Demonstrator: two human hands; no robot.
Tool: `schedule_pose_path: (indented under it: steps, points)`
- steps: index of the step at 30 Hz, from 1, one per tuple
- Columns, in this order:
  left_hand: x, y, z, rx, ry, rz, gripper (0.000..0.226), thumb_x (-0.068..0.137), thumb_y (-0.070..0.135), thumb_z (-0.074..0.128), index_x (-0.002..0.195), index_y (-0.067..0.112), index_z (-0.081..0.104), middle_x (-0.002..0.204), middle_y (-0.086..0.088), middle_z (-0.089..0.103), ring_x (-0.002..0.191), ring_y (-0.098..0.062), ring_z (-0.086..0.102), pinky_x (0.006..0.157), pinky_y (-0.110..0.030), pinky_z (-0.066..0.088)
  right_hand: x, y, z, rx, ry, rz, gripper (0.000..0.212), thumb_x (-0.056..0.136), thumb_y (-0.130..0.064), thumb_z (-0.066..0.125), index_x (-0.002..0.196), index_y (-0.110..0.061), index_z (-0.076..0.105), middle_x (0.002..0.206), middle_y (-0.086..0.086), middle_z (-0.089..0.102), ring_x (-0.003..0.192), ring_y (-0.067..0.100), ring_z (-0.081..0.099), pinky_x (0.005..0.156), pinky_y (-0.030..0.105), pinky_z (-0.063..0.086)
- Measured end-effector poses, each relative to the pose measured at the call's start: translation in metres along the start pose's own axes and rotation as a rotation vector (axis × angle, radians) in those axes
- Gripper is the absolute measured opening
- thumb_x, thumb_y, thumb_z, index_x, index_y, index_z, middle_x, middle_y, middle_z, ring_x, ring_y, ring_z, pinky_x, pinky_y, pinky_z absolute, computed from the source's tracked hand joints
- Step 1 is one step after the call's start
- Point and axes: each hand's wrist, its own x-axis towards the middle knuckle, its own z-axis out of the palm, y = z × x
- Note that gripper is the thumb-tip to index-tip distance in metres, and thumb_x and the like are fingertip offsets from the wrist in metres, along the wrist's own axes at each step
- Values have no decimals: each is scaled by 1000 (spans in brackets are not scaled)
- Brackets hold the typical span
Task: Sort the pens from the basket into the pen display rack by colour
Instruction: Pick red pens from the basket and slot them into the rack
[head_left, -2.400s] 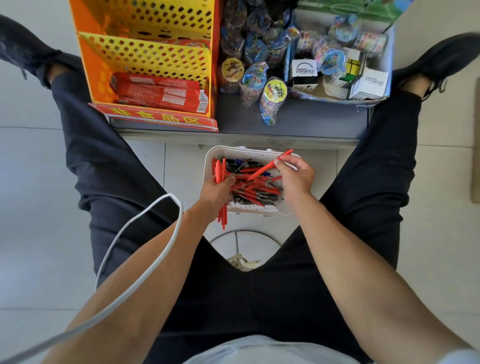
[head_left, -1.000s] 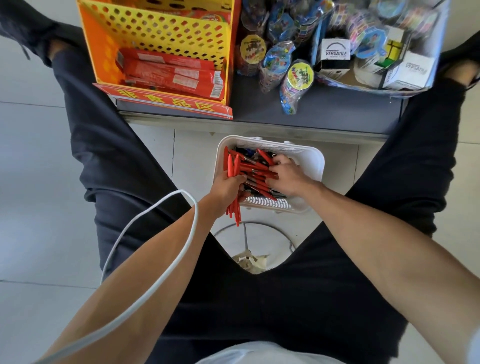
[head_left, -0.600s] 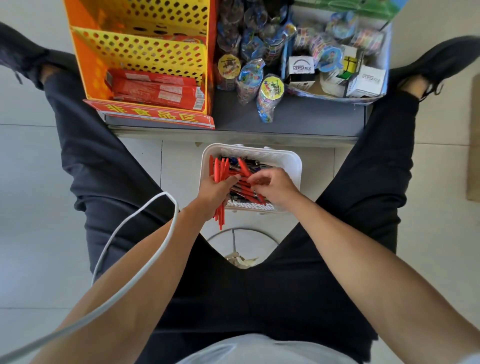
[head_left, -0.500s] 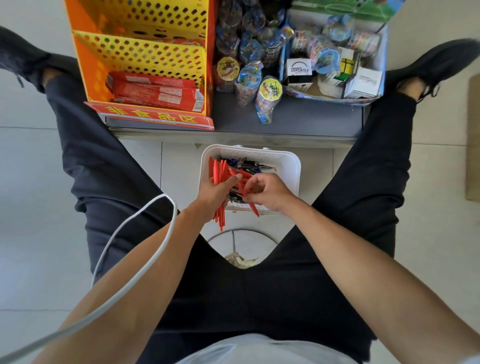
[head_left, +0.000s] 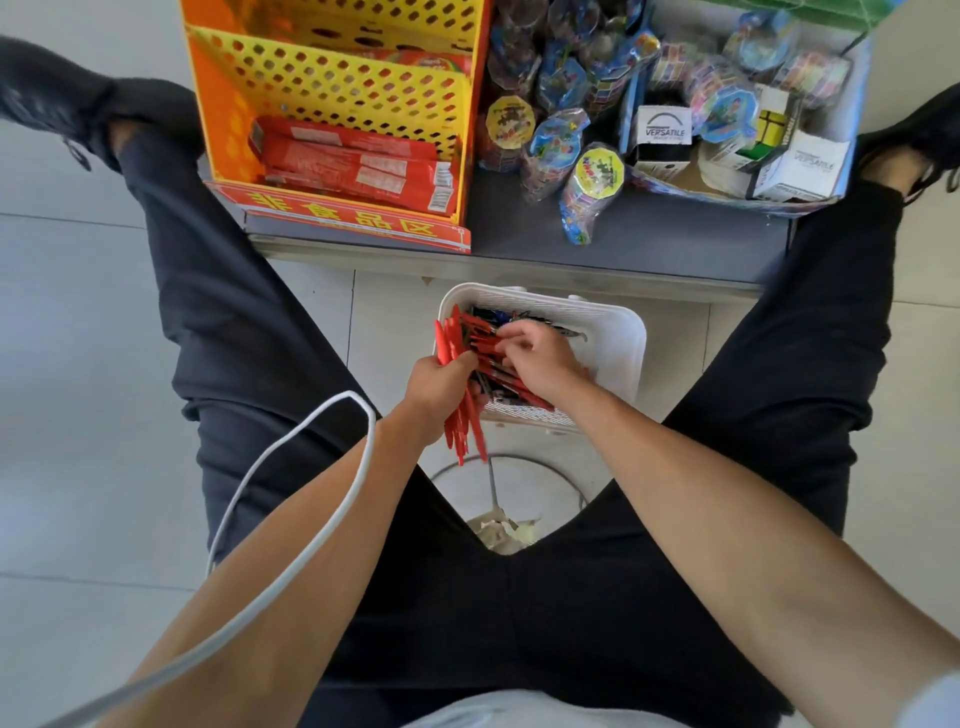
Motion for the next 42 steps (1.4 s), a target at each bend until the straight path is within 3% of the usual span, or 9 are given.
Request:
schedule_pose_path:
  steps: [4,13,17,21,24,30,35,39,42]
  points:
    - [7,-1,1,95,25,25,17,87,16,64,75,6,60,59,-7,55,47,-18,50,51,-28,46,28,-20,18,36,-74,77,46,93,-7,52,131,-28,63,120,-5,71,108,16,67,99,34,53]
    - [11,2,2,-48,-34,-30,14,91,17,63,83,7,58,59,-3,48,48,-14,45,48,-26,43,58,-39,38,16,-221,204,44,96,-14,46,131,-34,63,107,3,74,97,22,71,95,42,57]
    - [11,-1,2,-36,-21,-25,13,90,16,63,84,5,58,59,-5,49,47,-16,44,49,-28,41,52,-41,35,-73,-270,180,51,96,-5,45,135,-33,60,113,3,72,100,21,68,90,35,56]
    - [9,-3,3,18,-13,-12,12,88,15,64,82,5,59,60,-6,49,48,-17,44,48,-28,41,48,-37,35,-192,-274,140,38,89,-1,57,113,-26,74,104,4,74,98,23,69,92,37,57]
    - [7,-3,2,28,-18,-13,12,87,13,66,81,6,58,60,-6,49,48,-17,44,48,-28,40,47,-36,34,-263,-300,94,34,90,-2,59,112,-22,75,104,5,74,97,23,68,90,35,56]
    - [6,-5,1,69,-15,-8,9,88,10,61,83,4,58,60,-7,49,47,-17,44,47,-27,42,44,-42,39,-527,-204,-28,22,87,-3,55,89,-8,76,83,7,68,79,25,64,68,30,46]
    - [9,-7,0,99,-4,-4,7,86,9,60,83,2,59,59,-9,49,47,-19,45,47,-28,43,45,-36,45,-576,-163,-80,27,94,-7,48,90,-10,74,89,9,69,83,27,68,76,36,54]
    - [11,-4,1,62,-15,-8,14,87,15,64,78,6,58,58,-6,49,48,-18,45,48,-28,41,46,-32,30,-411,-154,-109,17,86,-9,64,92,-17,78,85,0,72,79,15,67,71,27,51]
    - [11,0,4,10,-15,-18,24,92,24,67,75,9,56,56,-4,48,44,-16,44,44,-25,39,39,-21,1,-128,-25,-39,6,80,-21,74,84,-22,78,77,-3,76,75,13,73,71,24,56]
